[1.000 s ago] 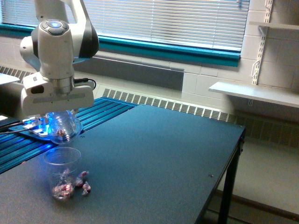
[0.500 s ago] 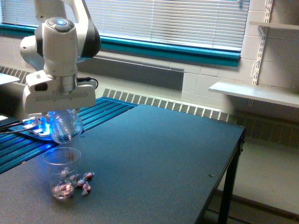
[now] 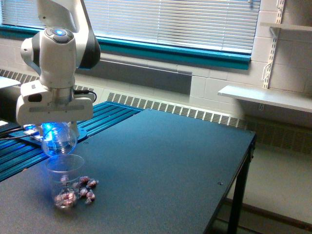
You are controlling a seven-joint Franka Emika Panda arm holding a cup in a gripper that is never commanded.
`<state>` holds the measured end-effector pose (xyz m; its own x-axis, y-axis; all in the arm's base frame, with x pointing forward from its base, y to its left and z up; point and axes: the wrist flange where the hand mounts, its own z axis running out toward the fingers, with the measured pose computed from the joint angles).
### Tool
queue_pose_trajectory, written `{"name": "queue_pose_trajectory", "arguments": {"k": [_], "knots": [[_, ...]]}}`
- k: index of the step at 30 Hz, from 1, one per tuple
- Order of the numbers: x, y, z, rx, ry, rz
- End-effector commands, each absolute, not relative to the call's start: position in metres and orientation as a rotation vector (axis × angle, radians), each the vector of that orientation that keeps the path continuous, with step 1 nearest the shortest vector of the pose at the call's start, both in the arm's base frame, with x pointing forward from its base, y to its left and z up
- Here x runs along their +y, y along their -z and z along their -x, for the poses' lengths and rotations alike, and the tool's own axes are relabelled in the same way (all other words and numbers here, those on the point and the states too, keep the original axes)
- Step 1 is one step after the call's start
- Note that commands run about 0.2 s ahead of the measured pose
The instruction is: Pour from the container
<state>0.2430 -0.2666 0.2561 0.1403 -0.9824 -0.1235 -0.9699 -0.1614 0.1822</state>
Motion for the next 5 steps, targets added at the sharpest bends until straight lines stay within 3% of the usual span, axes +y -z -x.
{"name": "queue_pose_trajectory", "arguments": {"k": [1, 5], "knots": [[-0.2749, -0.2575, -0.2484, -2.027, 0.275, -2.280], [-0.2775, -0.2567, -0.2515, -2.034, 0.257, -2.271]]}}
